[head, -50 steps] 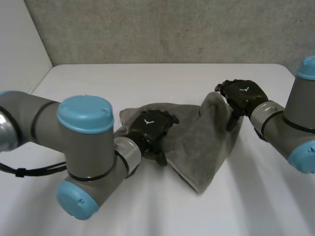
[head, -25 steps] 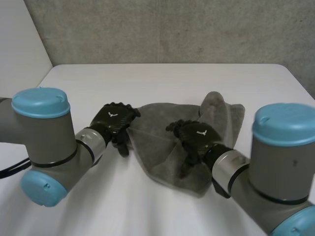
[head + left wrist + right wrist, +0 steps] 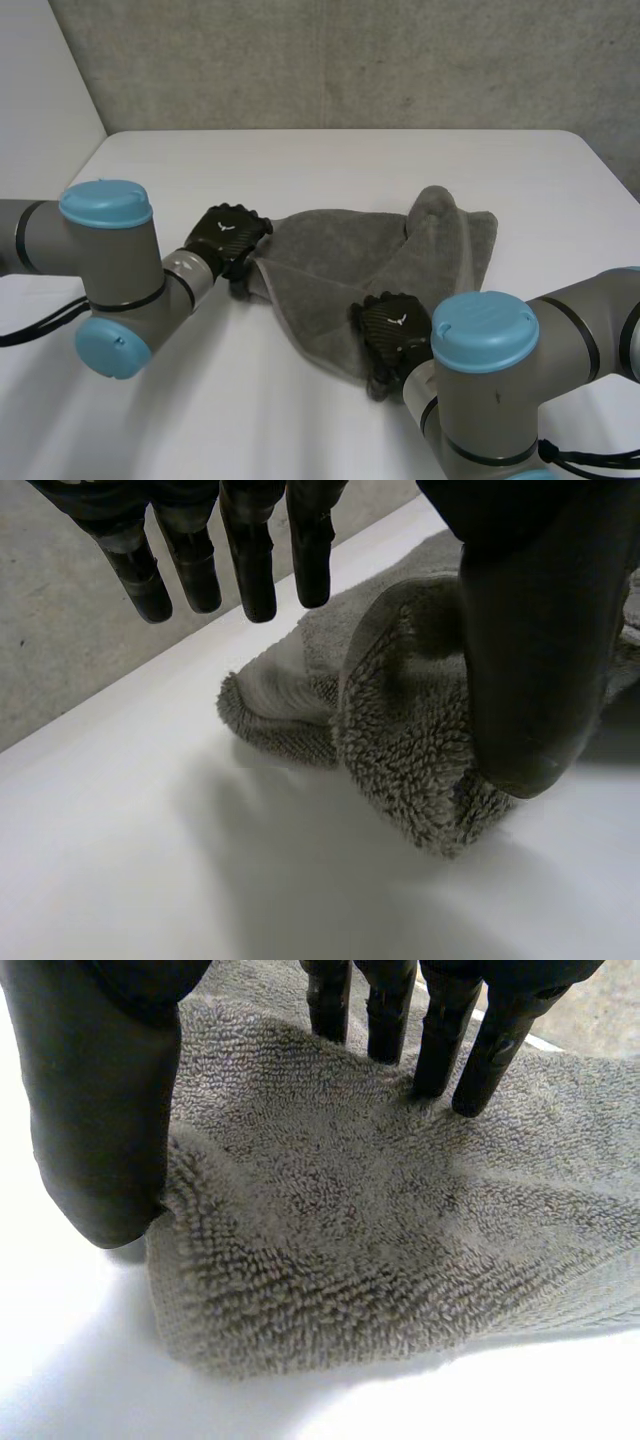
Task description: Fold the towel.
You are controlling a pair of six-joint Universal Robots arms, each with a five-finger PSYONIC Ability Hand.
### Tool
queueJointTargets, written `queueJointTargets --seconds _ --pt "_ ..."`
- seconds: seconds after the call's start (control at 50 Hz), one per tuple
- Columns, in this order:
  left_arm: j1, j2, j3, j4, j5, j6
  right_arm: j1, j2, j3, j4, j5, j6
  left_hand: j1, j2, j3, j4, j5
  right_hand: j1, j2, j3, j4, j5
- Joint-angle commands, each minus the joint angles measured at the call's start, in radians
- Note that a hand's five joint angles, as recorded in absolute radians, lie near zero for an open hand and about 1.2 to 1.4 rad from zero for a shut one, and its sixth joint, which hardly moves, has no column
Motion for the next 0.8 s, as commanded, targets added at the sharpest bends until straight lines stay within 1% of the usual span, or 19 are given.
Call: queueJointTargets --seconds 0.02,0.06,0.08,0.1,0.12,0.14,0.16,0.18,0.22,0.28,0.46,0.56,0.62,0.7,0.72,0.74,0.76,0.78,0.8 --pt "-0.007 -0.02 0.016 0.001 0.012 -0.001 -0.001 0.008 0.013 -0.018 0.0 -0.006 0.098 0.084 -0.045 -0.056 0.08 0.114 0.104 -0.05 -0.078 0.099" --pt "-0.011 -0.028 0.021 0.001 0.012 -0.001 -0.001 0.014 0.011 -0.024 -0.001 -0.007 0.265 0.251 -0.045 -0.056 0.246 0.254 0.244 -0.05 -0.078 0.24" --pt "-0.011 -0.028 0.021 0.001 0.012 -0.001 -0.001 0.014 0.011 -0.024 -0.001 -0.007 0.266 0.252 -0.045 -0.056 0.247 0.255 0.245 -0.05 -0.078 0.24" --pt "-0.011 -0.031 0.021 0.001 0.012 -0.001 -0.001 0.016 0.013 -0.03 -0.003 -0.007 0.449 0.435 -0.045 -0.056 0.43 0.36 0.349 -0.05 -0.078 0.345" --pt "-0.011 -0.031 0.021 0.001 0.012 -0.001 -0.001 0.016 0.013 -0.03 -0.003 -0.007 0.451 0.437 -0.045 -0.056 0.432 0.361 0.351 -0.05 -0.078 0.346" --pt "-0.013 -0.033 0.021 0.001 0.012 -0.001 -0.002 0.016 0.014 -0.036 -0.004 -0.007 0.608 0.594 -0.045 -0.056 0.589 0.489 0.478 -0.05 -0.078 0.474" --pt "-0.014 -0.033 0.021 -0.001 0.012 -0.001 -0.004 0.016 0.014 -0.041 -0.006 -0.007 0.697 0.683 -0.045 -0.056 0.678 0.647 0.637 -0.05 -0.078 0.632" --pt "-0.014 -0.033 0.021 -0.001 0.012 -0.001 -0.004 0.016 0.014 -0.041 -0.006 -0.007 0.697 0.683 -0.045 -0.056 0.679 0.649 0.638 -0.05 -0.078 0.634" --pt "-0.014 -0.033 0.018 -0.001 0.012 -0.001 -0.012 0.01 0.016 -0.046 -0.009 -0.007 0.741 0.727 -0.045 -0.056 0.723 0.95 0.939 -0.05 -0.078 0.935" --pt "-0.016 -0.03 0.016 -0.001 0.012 -0.004 -0.019 -0.001 0.013 -0.046 -0.012 -0.007 0.75 0.736 -0.045 -0.056 0.731 1.058 1.048 -0.05 -0.078 1.044" --pt "-0.027 -0.02 0.012 -0.001 0.011 -0.024 -0.021 -0.035 0.008 -0.046 -0.017 -0.007 0.759 0.745 -0.045 -0.056 0.74 1.059 1.048 -0.05 -0.078 1.044" --pt "-0.033 -0.019 0.006 -0.002 0.011 -0.052 -0.022 -0.044 0.011 -0.039 -0.04 -0.022 0.768 0.754 -0.045 -0.056 0.749 1.059 1.048 -0.05 -0.078 1.044" --pt "-0.034 -0.019 0.003 -0.008 0.011 -0.064 -0.024 -0.059 0.016 -0.033 -0.069 -0.055 0.841 0.827 -0.045 -0.056 0.822 1.059 1.048 -0.05 -0.078 1.044" --pt "-0.033 -0.019 -0.011 -0.01 0.009 -0.069 -0.074 -0.098 0.025 -0.012 -0.124 -0.111 1.043 1.029 -0.045 -0.056 1.024 1.059 1.048 -0.05 -0.078 1.044" --pt "-0.031 -0.019 -0.011 -0.01 0.009 -0.067 -0.1 -0.105 0.022 -0.004 -0.153 -0.128 1.043 1.029 -0.045 -0.056 1.025 1.059 1.048 -0.05 -0.078 1.044" --pt "-0.031 -0.019 -0.011 -0.01 0.009 -0.067 -0.101 -0.105 0.022 -0.004 -0.153 -0.128 1.043 1.029 -0.045 -0.056 1.025 1.059 1.048 -0.05 -0.078 1.044" --pt "-0.027 -0.019 -0.004 -0.008 0.008 -0.067 -0.125 -0.107 0.01 0.005 -0.19 -0.15 1.043 1.029 -0.045 -0.056 1.025 1.059 1.048 -0.05 -0.078 1.044" --pt "-0.027 -0.019 -0.004 -0.008 0.008 -0.067 -0.125 -0.107 0.01 0.005 -0.19 -0.15 1.043 1.029 -0.045 -0.056 1.025 1.059 1.048 -0.05 -0.078 1.044" --pt "-0.017 -0.017 0.004 -0.007 0.008 -0.066 -0.154 -0.109 -0.007 0.017 -0.23 -0.168 1.043 1.029 -0.045 -0.056 1.025 1.059 1.048 -0.05 -0.078 1.044"
